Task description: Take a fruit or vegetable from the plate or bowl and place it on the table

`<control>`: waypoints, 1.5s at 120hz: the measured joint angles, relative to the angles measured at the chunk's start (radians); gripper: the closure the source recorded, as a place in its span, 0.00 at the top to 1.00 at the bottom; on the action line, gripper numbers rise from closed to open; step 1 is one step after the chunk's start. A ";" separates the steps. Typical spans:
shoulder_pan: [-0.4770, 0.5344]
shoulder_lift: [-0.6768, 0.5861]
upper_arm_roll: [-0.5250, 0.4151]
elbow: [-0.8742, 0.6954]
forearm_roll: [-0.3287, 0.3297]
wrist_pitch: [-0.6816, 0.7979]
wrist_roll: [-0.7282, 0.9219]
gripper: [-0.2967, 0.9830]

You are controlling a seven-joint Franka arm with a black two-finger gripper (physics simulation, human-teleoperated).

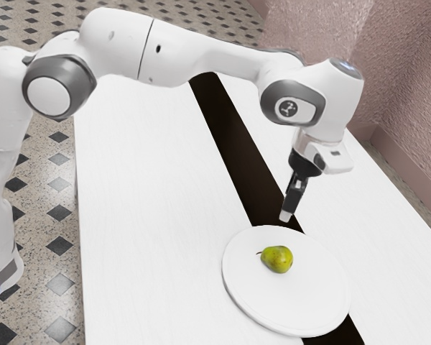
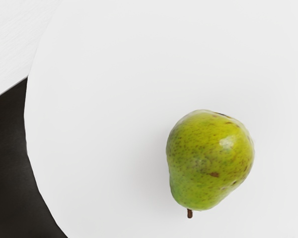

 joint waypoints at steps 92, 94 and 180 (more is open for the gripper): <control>-0.065 0.021 0.001 -0.123 -0.018 0.105 0.327 0.77; -0.065 0.022 0.001 -0.123 -0.018 0.106 0.330 0.77; -0.061 0.109 0.008 -0.111 -0.028 0.135 0.416 0.48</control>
